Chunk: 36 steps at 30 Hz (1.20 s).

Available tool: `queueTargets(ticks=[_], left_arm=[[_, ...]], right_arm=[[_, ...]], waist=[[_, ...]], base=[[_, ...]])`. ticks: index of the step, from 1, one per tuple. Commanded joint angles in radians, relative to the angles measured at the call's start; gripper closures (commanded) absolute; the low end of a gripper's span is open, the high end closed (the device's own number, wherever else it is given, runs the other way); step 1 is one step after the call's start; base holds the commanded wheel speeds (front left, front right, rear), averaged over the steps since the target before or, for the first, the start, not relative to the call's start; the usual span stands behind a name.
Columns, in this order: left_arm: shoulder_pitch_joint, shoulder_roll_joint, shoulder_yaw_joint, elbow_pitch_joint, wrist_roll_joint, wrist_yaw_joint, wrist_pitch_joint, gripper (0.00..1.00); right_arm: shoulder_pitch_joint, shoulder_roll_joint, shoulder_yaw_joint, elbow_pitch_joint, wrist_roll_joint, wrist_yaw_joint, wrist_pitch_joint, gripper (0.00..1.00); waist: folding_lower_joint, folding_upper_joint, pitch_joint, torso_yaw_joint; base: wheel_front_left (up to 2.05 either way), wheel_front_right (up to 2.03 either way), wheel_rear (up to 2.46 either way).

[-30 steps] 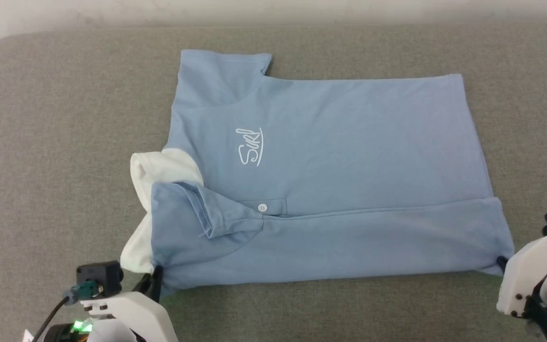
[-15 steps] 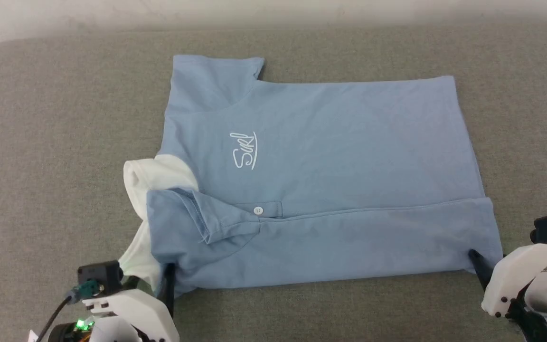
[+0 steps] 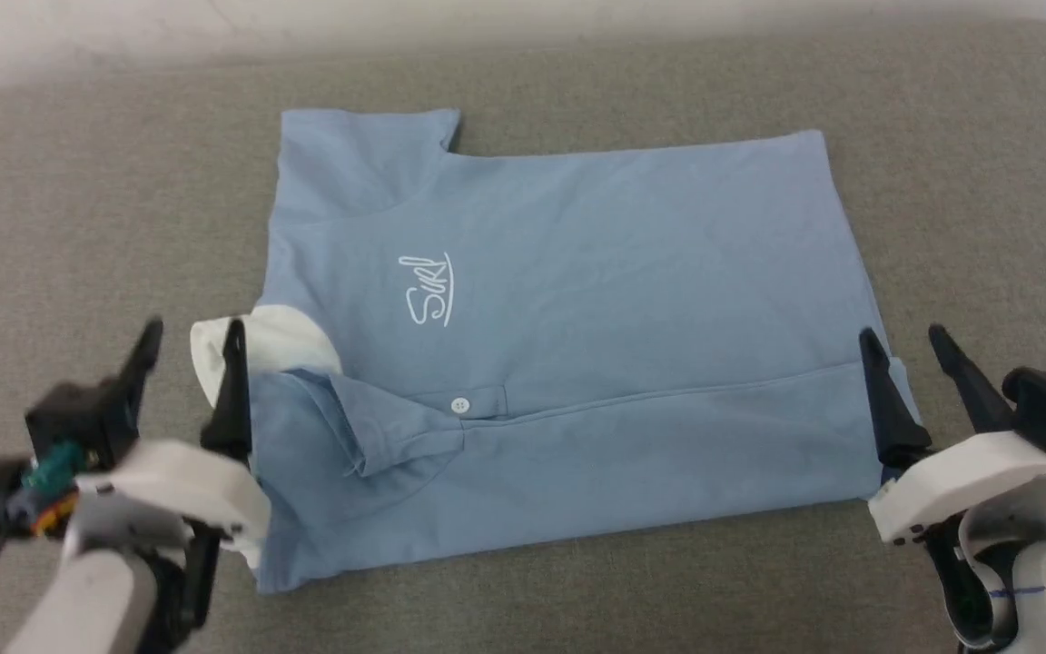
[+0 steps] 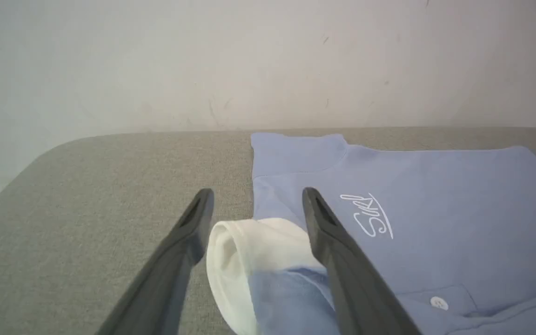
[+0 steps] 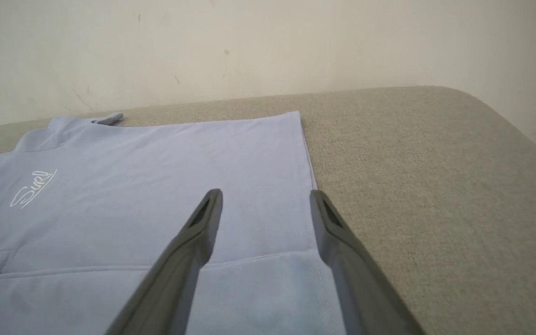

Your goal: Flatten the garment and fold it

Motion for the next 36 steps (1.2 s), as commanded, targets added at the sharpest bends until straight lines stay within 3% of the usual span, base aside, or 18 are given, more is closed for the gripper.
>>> queueTargets(ticks=[1, 5, 11, 14, 21, 29, 36], left_arm=[[-0.031, 0.009, 0.001, -0.006, 0.01, -0.008, -0.004, 0.0], [-0.191, 0.047, -0.002, 0.021, 0.037, -0.052, 0.02, 0.0], [-0.465, 0.092, -0.022, 0.135, 0.039, -0.153, 0.107, 0.0], [-0.603, 0.108, -0.023, 0.215, 0.015, -0.194, 0.202, 0.0], [-0.855, 0.157, -0.025, 0.36, -0.045, -0.235, 0.503, 0.0], [-0.969, 0.231, -0.018, 0.398, -0.065, -0.168, 0.811, 0.0], [-0.979, 0.314, -0.021, 0.348, -0.028, -0.087, 0.981, 0.0]], right_arm=[[-0.016, -0.005, 0.004, -0.006, -0.001, -0.002, -0.016, 0.0], [-0.058, -0.023, 0.053, -0.027, 0.006, -0.002, -0.103, 0.0], [-0.132, -0.019, 0.096, -0.058, 0.02, -0.002, -0.158, 0.0], [-0.168, -0.013, 0.114, -0.072, 0.031, -0.002, -0.173, 0.0], [-0.226, 0.009, 0.155, -0.077, 0.057, -0.002, -0.217, 0.0], [-0.248, 0.02, 0.17, -0.058, 0.083, -0.002, -0.257, 0.0], [-0.254, 0.023, 0.18, -0.052, 0.096, -0.002, -0.278, 0.0]], waist=[[-0.0001, 0.0, 0.03, -0.02], [-0.0001, 0.0, 0.098, -0.05], [-0.0001, 0.0, 0.216, -0.103], [-0.0001, 0.0, 0.283, -0.136], [-0.0001, 0.0, 0.394, -0.222], [-0.0001, 0.0, 0.457, -0.292], [-0.0001, 0.0, 0.487, -0.318]], base=[[0.0, 0.0, 0.0], [0.0, 0.0, 0.0], [0.0, 0.0, 0.0], [0.0, 0.0, 0.0], [0.0, 0.0, 0.0], [0.0, 0.0, 0.0], [0.0, 0.0, 0.0]])
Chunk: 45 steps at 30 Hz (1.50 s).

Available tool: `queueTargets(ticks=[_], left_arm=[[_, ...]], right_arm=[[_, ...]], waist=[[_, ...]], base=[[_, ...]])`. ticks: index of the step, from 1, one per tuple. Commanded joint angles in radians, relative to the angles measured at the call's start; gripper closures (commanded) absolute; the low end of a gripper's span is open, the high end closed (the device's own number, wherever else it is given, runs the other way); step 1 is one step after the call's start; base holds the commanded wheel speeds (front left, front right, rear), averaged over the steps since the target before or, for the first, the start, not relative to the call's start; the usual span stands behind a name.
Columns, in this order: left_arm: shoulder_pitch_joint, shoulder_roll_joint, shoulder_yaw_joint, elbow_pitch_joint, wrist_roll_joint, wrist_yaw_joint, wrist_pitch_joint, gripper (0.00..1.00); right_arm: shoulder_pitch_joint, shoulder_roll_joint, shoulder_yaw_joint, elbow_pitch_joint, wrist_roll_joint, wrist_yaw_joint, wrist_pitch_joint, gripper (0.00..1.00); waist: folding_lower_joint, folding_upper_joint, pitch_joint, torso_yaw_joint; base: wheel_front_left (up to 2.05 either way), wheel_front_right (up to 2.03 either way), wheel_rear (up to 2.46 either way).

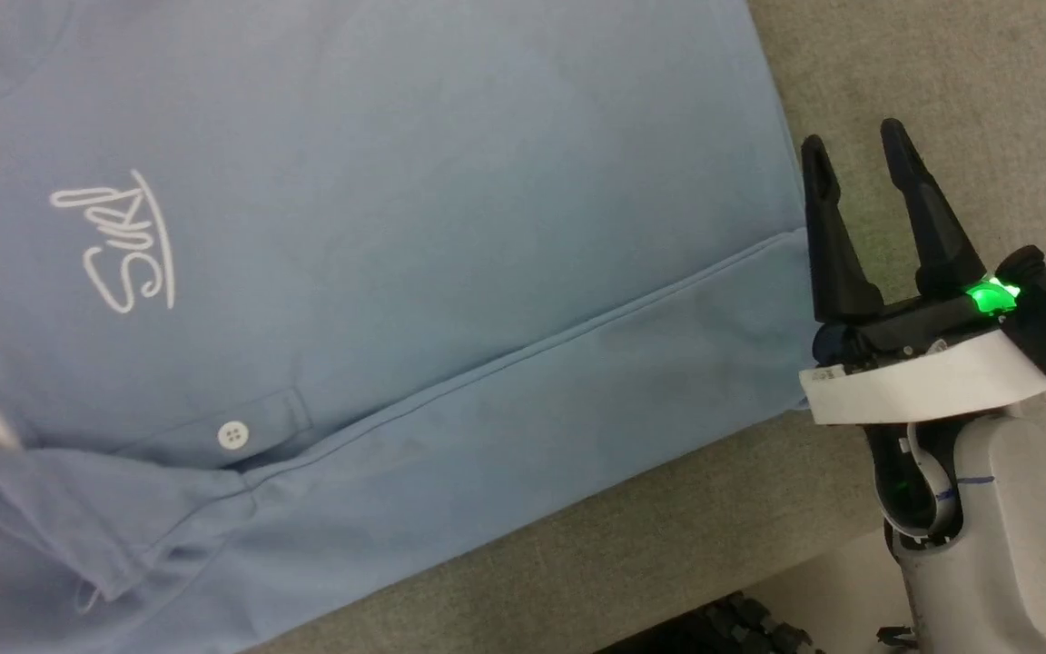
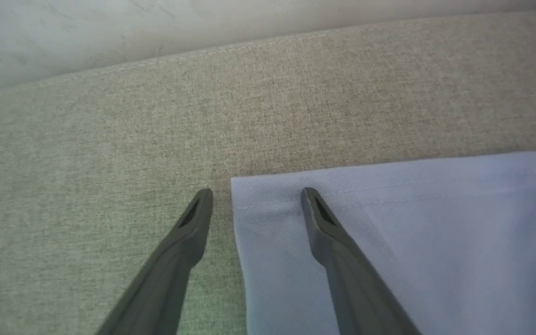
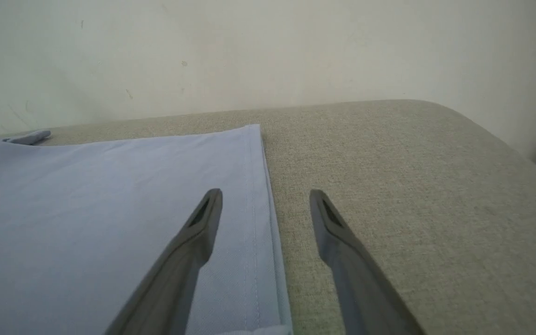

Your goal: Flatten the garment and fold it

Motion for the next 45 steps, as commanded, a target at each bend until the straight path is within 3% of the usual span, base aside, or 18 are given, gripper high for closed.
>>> queueTargets(ticks=[1, 4, 5, 7, 16, 20, 29, 39, 40, 43, 45], left_arm=[[-0.005, 0.015, -0.001, -0.01, 0.018, 0.013, 0.014, 0.0], [0.008, 0.035, -0.003, -0.026, 0.022, 0.035, 0.062, 0.0], [0.012, 0.039, -0.002, -0.034, 0.019, 0.038, 0.075, 0.25], [0.022, 0.045, -0.001, -0.048, 0.01, 0.039, 0.094, 0.98], [0.04, 0.046, -0.003, -0.087, -0.018, 0.006, 0.072, 1.0], [0.024, 0.026, -0.01, -0.096, -0.021, -0.009, 0.041, 1.0], [0.007, -0.018, -0.038, -0.119, -0.027, -0.057, -0.041, 1.0], [0.003, -0.054, -0.062, -0.136, -0.036, -0.085, -0.092, 1.0], [0.003, -0.058, -0.064, -0.136, -0.036, -0.087, -0.097, 1.0], [0.005, -0.071, -0.072, -0.131, -0.04, -0.093, -0.113, 1.0], [0.008, -0.076, -0.076, -0.127, -0.042, -0.1, -0.126, 1.0]], right_arm=[[-0.016, 0.004, 0.002, 0.003, 0.009, -0.001, -0.009, 0.0], [-0.019, 0.005, 0.011, 0.008, 0.022, -0.001, -0.016, 0.0], [-0.02, 0.005, 0.013, 0.009, 0.024, -0.001, -0.017, 0.0], [-0.023, 0.005, 0.015, 0.013, 0.029, -0.001, -0.02, 0.0], [-0.172, -0.008, -0.007, -0.003, -0.044, -0.001, 0.064, 0.0], [-0.335, -0.01, -0.03, 0.058, -0.06, -0.001, 0.222, 0.0], [-0.672, 0.004, -0.148, 0.387, -0.071, -0.001, 0.687, 0.0], [-0.823, 0.005, -0.207, 0.56, -0.196, -0.001, 0.884, 0.0], [-0.832, 0.005, -0.213, 0.571, -0.21, -0.001, 0.905, 0.03], [-0.854, 0.005, -0.231, 0.604, -0.266, -0.001, 1.007, 0.78], [-0.857, 0.005, -0.237, 0.605, -0.282, -0.001, 1.052, 1.0]], waist=[[-0.0001, 0.0, 0.032, -0.03], [-0.0001, 0.0, 0.039, -0.035], [-0.0001, 0.0, 0.04, -0.036], [-0.0001, 0.0, 0.042, -0.037], [-0.0001, 0.0, 0.028, -0.013], [-0.0001, 0.0, 0.023, 0.017], [-0.0001, 0.0, 0.041, 0.11], [-0.0001, 0.0, 0.064, 0.177], [-0.0001, 0.0, 0.065, 0.18], [-0.0001, 0.0, 0.063, 0.187], [-0.0001, 0.0, 0.058, 0.189]], base=[[0.0, 0.0, 0.0], [0.0, 0.0, 0.0], [0.0, 0.0, 0.0], [0.0, 0.0, 0.0], [0.0, 0.0, 0.0], [0.0, 0.0, 0.0], [0.0, 0.0, 0.0], [0.0, 0.0, 0.0], [0.0, 0.0, 0.0], [0.0, 0.0, 0.0], [0.0, 0.0, 0.0]])
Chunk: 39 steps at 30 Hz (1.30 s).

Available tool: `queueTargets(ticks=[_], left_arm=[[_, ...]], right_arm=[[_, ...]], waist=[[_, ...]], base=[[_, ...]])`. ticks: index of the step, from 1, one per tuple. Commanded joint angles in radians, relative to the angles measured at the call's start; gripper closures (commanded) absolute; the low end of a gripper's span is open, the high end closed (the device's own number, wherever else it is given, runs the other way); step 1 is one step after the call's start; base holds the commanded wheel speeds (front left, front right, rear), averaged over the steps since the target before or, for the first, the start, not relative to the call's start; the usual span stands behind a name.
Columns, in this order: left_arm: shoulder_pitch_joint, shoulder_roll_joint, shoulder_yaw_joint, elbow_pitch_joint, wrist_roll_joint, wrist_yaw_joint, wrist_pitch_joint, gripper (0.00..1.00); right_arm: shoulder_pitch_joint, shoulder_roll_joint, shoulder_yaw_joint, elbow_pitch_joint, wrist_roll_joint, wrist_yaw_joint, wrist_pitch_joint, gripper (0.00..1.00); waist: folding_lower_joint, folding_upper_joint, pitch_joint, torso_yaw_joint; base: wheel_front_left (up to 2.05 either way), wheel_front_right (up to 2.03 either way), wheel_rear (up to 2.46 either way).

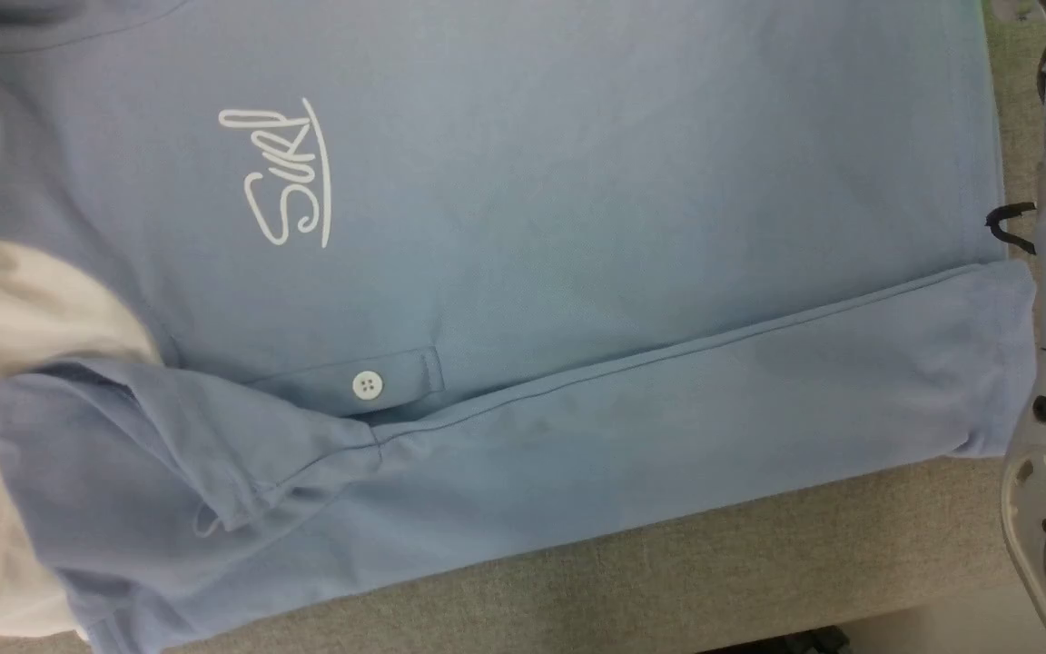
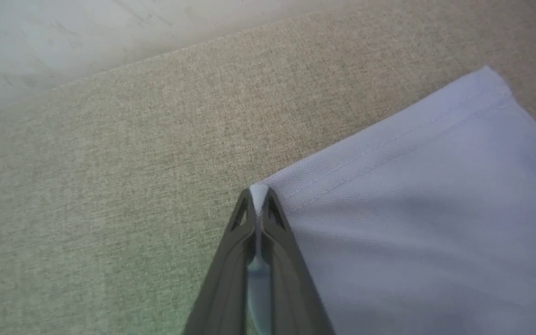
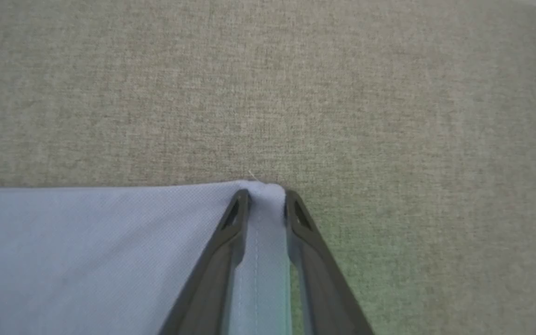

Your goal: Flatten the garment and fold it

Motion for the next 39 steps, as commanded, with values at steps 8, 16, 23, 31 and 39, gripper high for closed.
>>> queueTargets(ticks=[8, 16, 23, 31, 39], left_arm=[[0.041, -0.019, 0.006, -0.006, 0.012, -0.029, -0.186, 1.0], [0.261, -0.04, 0.055, -0.09, -0.015, -0.024, -0.453, 1.0], [0.554, -0.044, 0.102, -0.242, -0.055, 0.032, -0.574, 1.0], [0.868, -0.068, 0.111, -0.356, -0.104, 0.1, -0.62, 1.0], [1.044, -0.145, 0.053, -0.329, -0.161, 0.095, -0.661, 1.0]], right_arm=[[0.078, -0.002, 0.021, -0.068, 0.036, -0.002, -0.04, 1.0], [0.266, -0.002, 0.069, -0.202, 0.157, -0.002, -0.3, 1.0], [0.46, -0.047, 0.126, -0.268, 0.195, -0.002, -0.455, 1.0], [0.642, -0.125, 0.129, -0.256, 0.22, -0.002, -0.505, 1.0], [0.739, -0.205, 0.179, -0.21, 0.173, -0.002, -0.465, 1.0]], waist=[[0.0, 0.0, -0.054, 0.011], [0.0, 0.0, -0.2, 0.041], [0.0, 0.0, -0.349, 0.073], [0.0, 0.0, -0.436, 0.117], [0.0, 0.0, -0.464, 0.144]], base=[[0.0, 0.0, 0.0], [0.0, 0.0, 0.0], [0.0, 0.0, 0.0], [0.0, 0.0, 0.0], [0.0, 0.0, 0.0]])
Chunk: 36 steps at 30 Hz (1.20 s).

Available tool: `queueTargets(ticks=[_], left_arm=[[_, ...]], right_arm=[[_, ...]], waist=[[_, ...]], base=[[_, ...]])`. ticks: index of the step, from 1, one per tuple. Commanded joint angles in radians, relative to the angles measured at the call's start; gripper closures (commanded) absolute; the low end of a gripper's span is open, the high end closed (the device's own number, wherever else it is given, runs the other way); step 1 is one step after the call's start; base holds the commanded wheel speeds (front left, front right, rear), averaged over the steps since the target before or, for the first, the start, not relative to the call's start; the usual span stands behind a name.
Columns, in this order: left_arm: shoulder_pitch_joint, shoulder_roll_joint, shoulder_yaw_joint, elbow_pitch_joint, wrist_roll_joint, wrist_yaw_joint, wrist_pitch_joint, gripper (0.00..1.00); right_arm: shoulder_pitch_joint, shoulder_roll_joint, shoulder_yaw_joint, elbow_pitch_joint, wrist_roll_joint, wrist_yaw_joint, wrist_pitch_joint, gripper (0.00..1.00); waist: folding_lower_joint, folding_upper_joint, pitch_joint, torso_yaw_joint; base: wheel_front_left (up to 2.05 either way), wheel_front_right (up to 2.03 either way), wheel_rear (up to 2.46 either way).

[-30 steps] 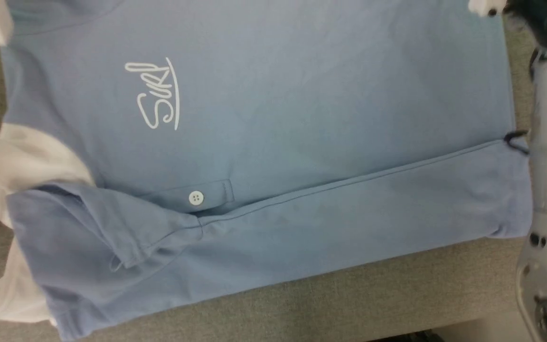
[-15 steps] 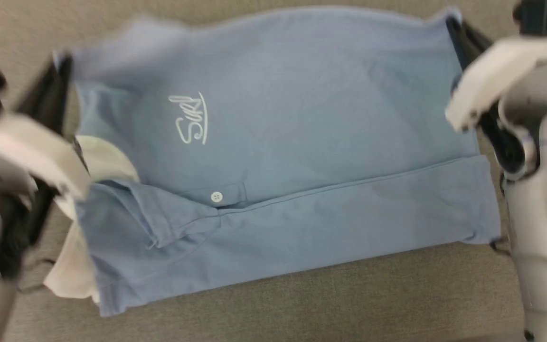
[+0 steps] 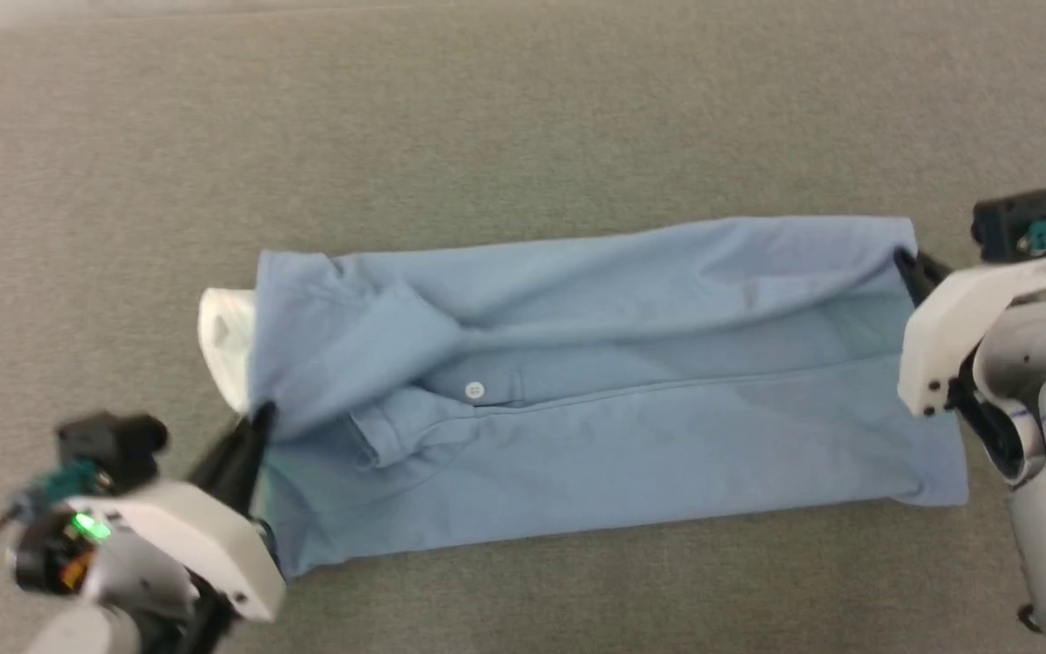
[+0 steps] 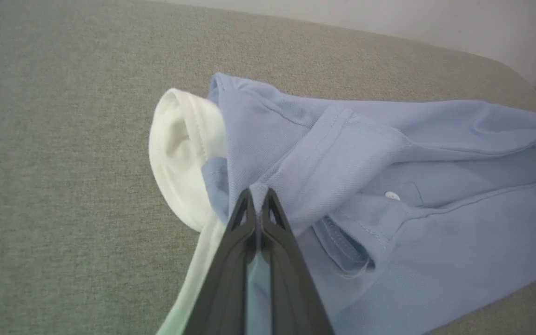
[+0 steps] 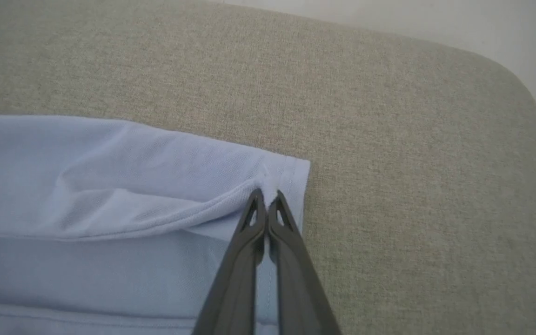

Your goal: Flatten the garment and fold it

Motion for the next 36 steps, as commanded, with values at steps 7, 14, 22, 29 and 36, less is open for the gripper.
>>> queueTargets(ticks=[7, 14, 22, 29, 36], left_arm=[[0.025, -0.052, -0.074, 0.104, -0.011, -0.05, -0.021, 1.0], [0.004, -0.081, -0.1, 0.21, -0.005, -0.075, -0.051, 0.77], [0.023, -0.118, -0.087, 0.223, -0.007, -0.075, -0.141, 0.0], [0.024, -0.144, -0.053, 0.216, 0.049, -0.04, -0.295, 0.0], [-0.038, -0.189, -0.006, 0.252, 0.156, 0.029, -0.438, 0.0]], right_arm=[[0.036, -0.04, 0.051, 0.069, -0.032, -0.002, 0.047, 1.0], [0.042, -0.035, 0.058, 0.128, -0.022, -0.002, 0.067, 0.72], [0.122, -0.01, -0.011, 0.057, 0.021, -0.002, 0.082, 0.0], [0.242, 0.034, -0.126, -0.106, 0.035, -0.002, 0.079, 0.0], [0.29, 0.137, -0.26, -0.213, 0.013, -0.002, -0.031, 0.0]], waist=[[0.0002, 0.0, -0.009, 0.032], [0.0002, 0.0, -0.026, 0.036], [0.0002, 0.0, -0.09, 0.043], [0.0002, 0.0, -0.128, 0.055], [0.0002, 0.0, -0.149, 0.069]], base=[[0.0, 0.0, 0.0], [0.0, 0.0, 0.0], [0.0, 0.0, 0.0], [0.0, 0.0, 0.0], [0.0, 0.0, 0.0]])
